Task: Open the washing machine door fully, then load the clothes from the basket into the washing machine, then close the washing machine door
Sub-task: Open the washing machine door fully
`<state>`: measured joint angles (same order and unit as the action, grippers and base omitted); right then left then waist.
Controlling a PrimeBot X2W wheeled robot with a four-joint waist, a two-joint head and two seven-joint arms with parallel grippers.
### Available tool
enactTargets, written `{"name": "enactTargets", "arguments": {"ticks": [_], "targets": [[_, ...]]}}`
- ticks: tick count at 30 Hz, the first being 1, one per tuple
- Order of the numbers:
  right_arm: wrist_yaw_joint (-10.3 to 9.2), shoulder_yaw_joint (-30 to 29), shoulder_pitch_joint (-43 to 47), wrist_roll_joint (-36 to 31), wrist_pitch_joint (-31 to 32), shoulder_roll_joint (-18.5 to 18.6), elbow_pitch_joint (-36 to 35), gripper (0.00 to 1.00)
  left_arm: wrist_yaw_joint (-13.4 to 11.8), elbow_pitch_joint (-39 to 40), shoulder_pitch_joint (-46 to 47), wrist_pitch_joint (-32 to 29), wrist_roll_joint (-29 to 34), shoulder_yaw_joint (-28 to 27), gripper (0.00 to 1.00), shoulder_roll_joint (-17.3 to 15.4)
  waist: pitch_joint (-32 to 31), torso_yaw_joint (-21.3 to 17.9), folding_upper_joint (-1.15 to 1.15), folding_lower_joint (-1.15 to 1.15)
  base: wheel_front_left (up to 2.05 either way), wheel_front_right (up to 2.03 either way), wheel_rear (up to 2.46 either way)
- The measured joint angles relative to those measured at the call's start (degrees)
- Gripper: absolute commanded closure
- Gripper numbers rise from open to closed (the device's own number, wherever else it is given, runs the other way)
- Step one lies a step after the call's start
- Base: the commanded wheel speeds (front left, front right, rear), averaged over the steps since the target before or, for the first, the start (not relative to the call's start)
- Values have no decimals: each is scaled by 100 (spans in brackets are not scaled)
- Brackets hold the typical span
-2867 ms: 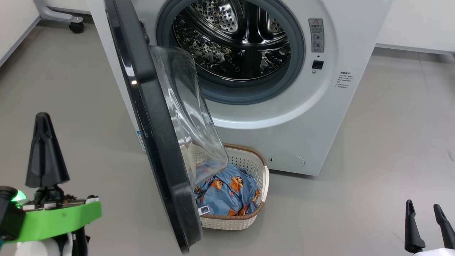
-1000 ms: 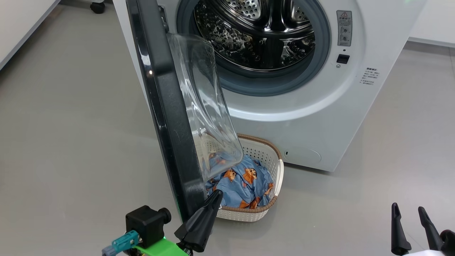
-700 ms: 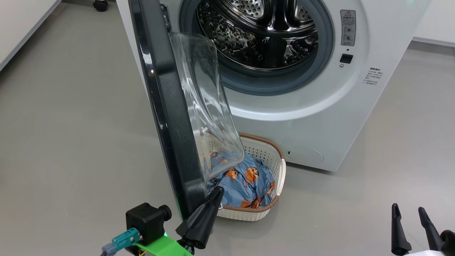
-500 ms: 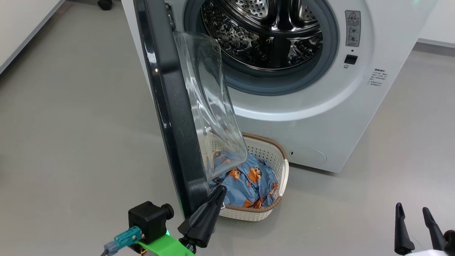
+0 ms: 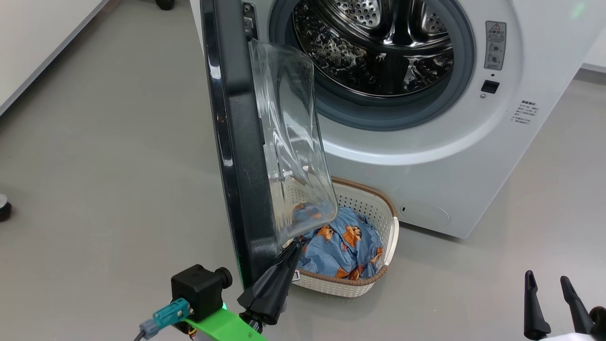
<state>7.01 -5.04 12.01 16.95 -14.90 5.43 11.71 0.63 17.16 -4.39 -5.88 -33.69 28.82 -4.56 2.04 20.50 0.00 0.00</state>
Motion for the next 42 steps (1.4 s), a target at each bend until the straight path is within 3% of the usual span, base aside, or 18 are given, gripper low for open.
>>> {"name": "enactTargets", "arguments": {"ticks": [29,42], "targets": [[0,22,-4,0,0,63,7,0,-241,-33,120,151,137,-140,100,21,119,880,0,0,0,0,0],[0,211,-160,-2,0,236,15,0,-455,-109,115,539,192,-675,100,40,299,1061,0,0,0,0,0]]}}
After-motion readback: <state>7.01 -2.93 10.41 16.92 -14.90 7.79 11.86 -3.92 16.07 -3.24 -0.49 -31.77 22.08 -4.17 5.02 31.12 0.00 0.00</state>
